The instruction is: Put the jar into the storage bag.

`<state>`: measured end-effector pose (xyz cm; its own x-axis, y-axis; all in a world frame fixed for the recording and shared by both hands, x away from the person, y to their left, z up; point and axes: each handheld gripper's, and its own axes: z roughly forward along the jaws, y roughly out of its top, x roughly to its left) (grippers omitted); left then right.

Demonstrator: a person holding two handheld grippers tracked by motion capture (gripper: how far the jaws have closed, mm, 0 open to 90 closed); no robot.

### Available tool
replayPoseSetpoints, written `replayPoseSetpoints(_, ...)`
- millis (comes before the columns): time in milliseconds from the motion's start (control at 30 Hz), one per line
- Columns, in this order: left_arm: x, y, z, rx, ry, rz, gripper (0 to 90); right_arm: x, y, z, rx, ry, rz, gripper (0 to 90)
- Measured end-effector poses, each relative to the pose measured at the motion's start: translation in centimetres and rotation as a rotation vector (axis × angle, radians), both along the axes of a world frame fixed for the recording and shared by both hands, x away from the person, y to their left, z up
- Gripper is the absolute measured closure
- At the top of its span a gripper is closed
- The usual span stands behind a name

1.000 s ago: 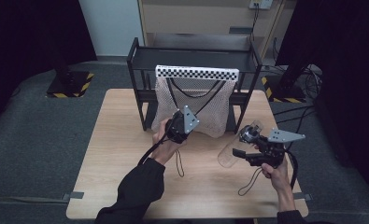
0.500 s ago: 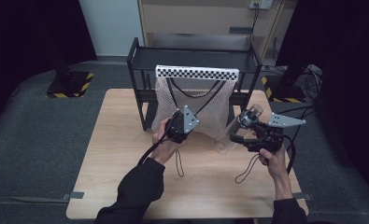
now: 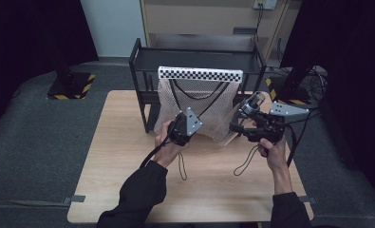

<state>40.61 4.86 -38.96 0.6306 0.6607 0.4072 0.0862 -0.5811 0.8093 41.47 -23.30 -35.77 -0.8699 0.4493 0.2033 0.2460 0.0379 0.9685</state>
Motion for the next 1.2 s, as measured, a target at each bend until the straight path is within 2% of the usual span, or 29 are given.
replayPoseSetpoints(400,0.1,0.0,-0.1,0.000,0.002,-0.002,88.0,1.6,1.5,2.3,0.032,-0.002,-0.017,31.9)
replayPoseSetpoints(833,0.1,0.0,-0.2,0.001,-0.001,-0.002,88.0,2.6,2.9,3.6,0.069,0.006,-0.013,31.9)
replayPoseSetpoints(1200,0.1,0.1,-0.2,0.001,-0.001,-0.001,88.1,3.1,4.3,4.4,0.074,0.013,-0.012,31.9)
